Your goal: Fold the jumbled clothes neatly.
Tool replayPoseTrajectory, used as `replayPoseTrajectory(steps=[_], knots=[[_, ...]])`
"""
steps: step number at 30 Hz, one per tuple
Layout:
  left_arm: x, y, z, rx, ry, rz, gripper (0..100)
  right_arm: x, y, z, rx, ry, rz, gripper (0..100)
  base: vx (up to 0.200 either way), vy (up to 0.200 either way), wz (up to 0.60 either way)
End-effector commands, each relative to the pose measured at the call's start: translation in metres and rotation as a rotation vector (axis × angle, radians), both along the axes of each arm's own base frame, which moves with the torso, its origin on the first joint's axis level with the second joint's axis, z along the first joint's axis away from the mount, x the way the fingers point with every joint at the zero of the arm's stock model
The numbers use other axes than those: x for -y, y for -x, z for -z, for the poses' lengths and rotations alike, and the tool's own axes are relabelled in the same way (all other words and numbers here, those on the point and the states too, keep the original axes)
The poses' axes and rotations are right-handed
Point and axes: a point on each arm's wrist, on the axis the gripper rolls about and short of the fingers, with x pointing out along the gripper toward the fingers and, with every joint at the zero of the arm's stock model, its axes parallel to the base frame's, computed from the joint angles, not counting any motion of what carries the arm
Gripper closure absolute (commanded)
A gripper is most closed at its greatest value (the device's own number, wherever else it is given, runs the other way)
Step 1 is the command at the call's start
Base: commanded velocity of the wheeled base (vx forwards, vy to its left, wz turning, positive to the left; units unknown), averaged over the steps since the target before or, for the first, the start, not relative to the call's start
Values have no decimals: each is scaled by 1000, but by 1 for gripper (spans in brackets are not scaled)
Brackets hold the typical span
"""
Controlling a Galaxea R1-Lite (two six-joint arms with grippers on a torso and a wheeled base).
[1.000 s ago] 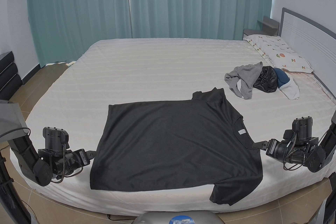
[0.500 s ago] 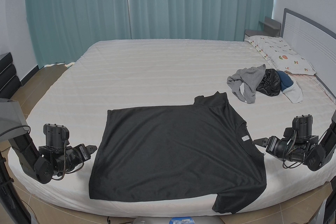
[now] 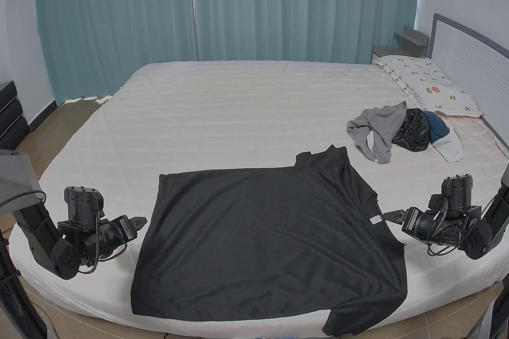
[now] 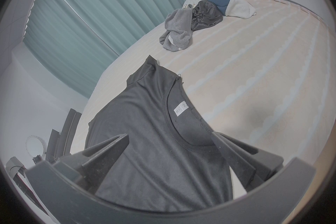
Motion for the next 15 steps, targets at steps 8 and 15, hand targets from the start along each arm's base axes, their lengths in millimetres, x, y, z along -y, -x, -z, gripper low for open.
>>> replayPoseTrajectory(steps=[8, 15], knots=[[0, 2, 1, 8, 4, 3, 0, -1, 0, 2, -6, 2, -4, 0, 0, 0, 0], [1, 2, 1, 6, 4, 4, 0, -1, 0, 2, -8, 2, -4, 0, -86, 0, 0]])
